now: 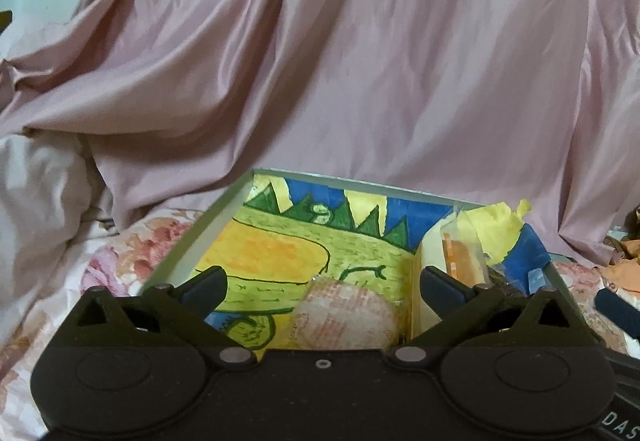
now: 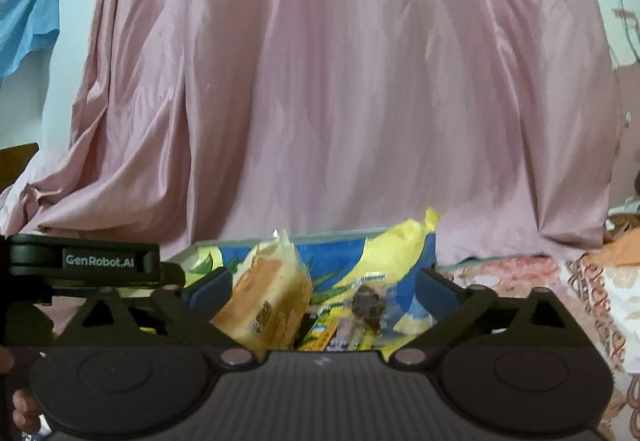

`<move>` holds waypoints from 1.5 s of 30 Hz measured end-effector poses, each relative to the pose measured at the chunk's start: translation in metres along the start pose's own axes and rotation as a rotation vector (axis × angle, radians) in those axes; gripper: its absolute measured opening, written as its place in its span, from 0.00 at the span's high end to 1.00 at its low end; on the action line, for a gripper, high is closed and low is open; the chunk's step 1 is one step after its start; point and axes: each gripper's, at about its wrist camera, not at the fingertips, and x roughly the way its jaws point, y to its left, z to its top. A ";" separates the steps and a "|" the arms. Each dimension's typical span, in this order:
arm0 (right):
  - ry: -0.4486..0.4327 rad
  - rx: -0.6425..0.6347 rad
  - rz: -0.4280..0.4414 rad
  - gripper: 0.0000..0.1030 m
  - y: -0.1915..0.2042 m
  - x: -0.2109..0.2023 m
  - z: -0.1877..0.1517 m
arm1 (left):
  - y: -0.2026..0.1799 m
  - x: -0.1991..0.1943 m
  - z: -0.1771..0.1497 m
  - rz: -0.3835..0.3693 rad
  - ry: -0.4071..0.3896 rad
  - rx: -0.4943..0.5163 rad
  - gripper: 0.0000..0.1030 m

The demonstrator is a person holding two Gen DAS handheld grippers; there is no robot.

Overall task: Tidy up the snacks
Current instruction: 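Carry the round cake and dark snack into the grey tray with both tools, then open both tools and withdraw them from the tray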

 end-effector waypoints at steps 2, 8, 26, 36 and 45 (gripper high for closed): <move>-0.029 -0.008 -0.002 0.00 0.001 -0.006 0.002 | 0.001 -0.008 0.001 0.002 -0.011 0.006 0.01; -0.094 -0.017 -0.021 0.00 0.003 -0.031 0.008 | 0.008 -0.038 0.003 -0.004 -0.041 0.008 0.01; -0.152 -0.053 0.034 0.00 0.049 -0.133 -0.005 | 0.062 -0.154 -0.022 -0.004 -0.073 0.015 0.01; -0.048 -0.089 0.061 0.00 0.078 -0.184 -0.033 | 0.099 -0.201 -0.061 -0.013 -0.060 -0.010 0.01; 0.109 -0.139 0.089 0.00 0.107 -0.205 -0.060 | 0.132 -0.221 -0.116 0.008 -0.014 0.004 0.01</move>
